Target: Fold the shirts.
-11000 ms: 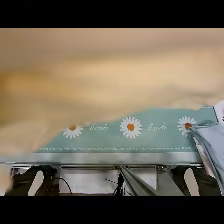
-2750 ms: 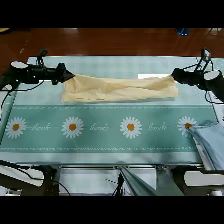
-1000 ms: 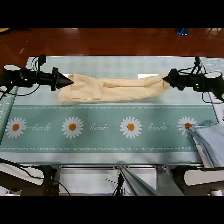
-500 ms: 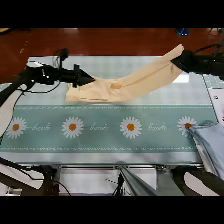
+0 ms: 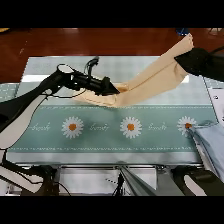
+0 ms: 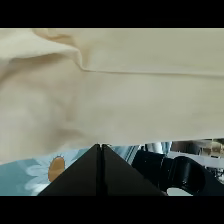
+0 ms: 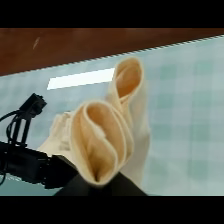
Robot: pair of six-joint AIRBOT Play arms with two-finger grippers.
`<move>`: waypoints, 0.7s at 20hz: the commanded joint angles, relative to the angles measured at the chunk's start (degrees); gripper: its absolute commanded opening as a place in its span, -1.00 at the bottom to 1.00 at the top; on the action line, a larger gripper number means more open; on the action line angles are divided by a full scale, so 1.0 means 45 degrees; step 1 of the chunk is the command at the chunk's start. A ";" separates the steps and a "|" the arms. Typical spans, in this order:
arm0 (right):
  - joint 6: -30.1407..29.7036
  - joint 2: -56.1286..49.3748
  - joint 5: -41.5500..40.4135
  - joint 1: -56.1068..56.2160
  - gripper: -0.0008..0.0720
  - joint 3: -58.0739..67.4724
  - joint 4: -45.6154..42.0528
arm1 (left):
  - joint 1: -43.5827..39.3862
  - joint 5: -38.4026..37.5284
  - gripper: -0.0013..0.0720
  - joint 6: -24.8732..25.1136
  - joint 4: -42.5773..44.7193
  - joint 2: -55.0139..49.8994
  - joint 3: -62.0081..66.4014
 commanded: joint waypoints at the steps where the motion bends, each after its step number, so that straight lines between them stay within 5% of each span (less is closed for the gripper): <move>1: 0.1005 0.0777 0.0476 0.0510 -0.91 0.0010 -0.0447 | -0.1671 0.0952 -0.91 -0.0369 0.0117 -0.0010 -0.0005; 9: 0.1792 0.1535 0.1161 0.0636 -0.91 0.0010 -0.1729 | -0.4979 0.3672 -0.91 -0.1088 -0.0792 -0.0495 0.0005; 14: 0.1685 0.1423 0.1132 0.0636 -0.91 0.0010 -0.2560 | -0.2875 0.3186 -0.92 -0.1088 0.1447 0.0699 0.0005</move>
